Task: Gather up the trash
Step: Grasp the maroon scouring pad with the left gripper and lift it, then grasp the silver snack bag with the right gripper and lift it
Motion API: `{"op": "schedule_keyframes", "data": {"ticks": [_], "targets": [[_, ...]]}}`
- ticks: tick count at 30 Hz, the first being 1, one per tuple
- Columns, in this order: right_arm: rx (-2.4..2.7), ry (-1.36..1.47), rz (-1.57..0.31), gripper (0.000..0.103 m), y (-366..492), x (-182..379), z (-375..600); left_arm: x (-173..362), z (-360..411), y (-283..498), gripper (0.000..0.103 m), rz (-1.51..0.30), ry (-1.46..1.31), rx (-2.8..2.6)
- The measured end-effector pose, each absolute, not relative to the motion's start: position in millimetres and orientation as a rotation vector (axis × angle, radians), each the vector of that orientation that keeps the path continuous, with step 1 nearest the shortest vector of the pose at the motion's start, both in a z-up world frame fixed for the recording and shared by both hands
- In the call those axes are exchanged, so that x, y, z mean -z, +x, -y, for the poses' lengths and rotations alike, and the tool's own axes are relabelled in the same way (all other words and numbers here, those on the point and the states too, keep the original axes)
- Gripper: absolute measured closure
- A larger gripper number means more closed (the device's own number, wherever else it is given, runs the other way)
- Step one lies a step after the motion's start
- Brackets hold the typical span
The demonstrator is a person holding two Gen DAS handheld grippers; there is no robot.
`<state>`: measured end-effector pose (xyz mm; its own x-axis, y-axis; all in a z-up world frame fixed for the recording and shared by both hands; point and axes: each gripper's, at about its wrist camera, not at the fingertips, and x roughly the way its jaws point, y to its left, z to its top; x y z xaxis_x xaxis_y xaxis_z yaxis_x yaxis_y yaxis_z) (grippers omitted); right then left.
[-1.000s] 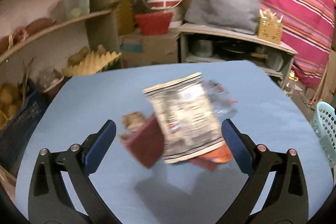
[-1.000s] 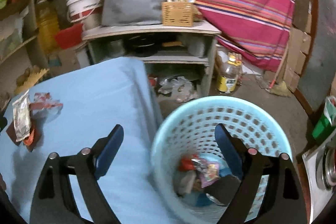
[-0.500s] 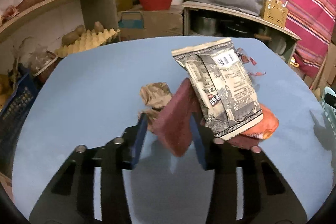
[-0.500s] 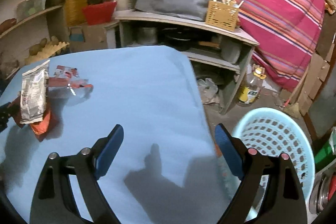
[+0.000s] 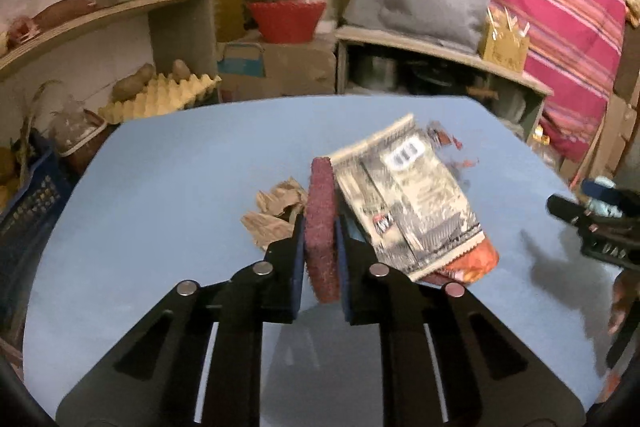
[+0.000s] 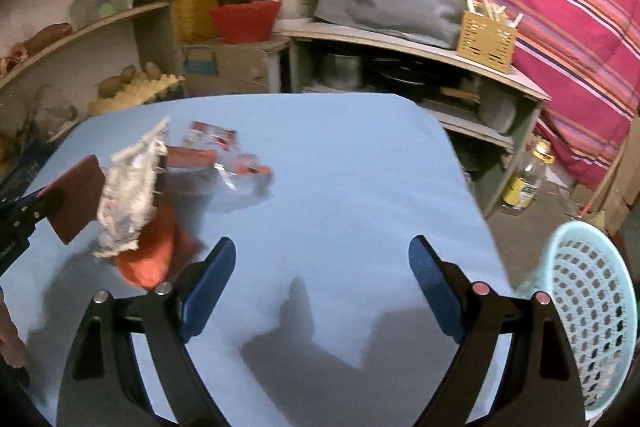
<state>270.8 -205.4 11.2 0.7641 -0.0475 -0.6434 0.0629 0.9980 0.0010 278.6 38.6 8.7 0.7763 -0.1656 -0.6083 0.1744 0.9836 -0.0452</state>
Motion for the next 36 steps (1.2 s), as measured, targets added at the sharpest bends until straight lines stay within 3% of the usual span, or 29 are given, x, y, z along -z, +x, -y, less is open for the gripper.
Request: {"op": "schedule_keyframes", "data": {"ticks": [18,19,22,24,26,29,36], "targets": [[-0.076,-0.069,-0.746,0.017,317.4,2.9,70.6,-29.1,-134.4,265.3,0.090,-0.604,-0.033,-0.007],[-0.070,-0.076,-0.752,0.021,319.6,6.8,65.6,-28.3,-137.9,265.5,0.090,-0.609,-0.036,-0.010],[-0.106,-0.051,-0.780,0.054,323.8,13.6,62.5,-24.4,-144.4,266.7,0.090,-0.623,-0.023,-0.026],[-0.124,-0.063,-0.772,0.065,322.7,13.0,60.0,-22.9,-147.5,266.9,0.090,-0.627,-0.020,-0.030],[-0.133,-0.087,-0.754,0.089,318.4,11.3,58.6,-22.6,-147.5,268.8,0.090,-0.632,-0.023,-0.031],[-0.148,-0.072,-0.715,0.098,311.1,3.8,64.9,-24.6,-148.4,268.5,0.090,-0.629,-0.031,-0.027],[-0.166,0.022,-0.628,0.098,289.6,-28.2,104.1,-34.7,-148.7,262.4,0.090,-0.611,-0.083,-0.014]]}}
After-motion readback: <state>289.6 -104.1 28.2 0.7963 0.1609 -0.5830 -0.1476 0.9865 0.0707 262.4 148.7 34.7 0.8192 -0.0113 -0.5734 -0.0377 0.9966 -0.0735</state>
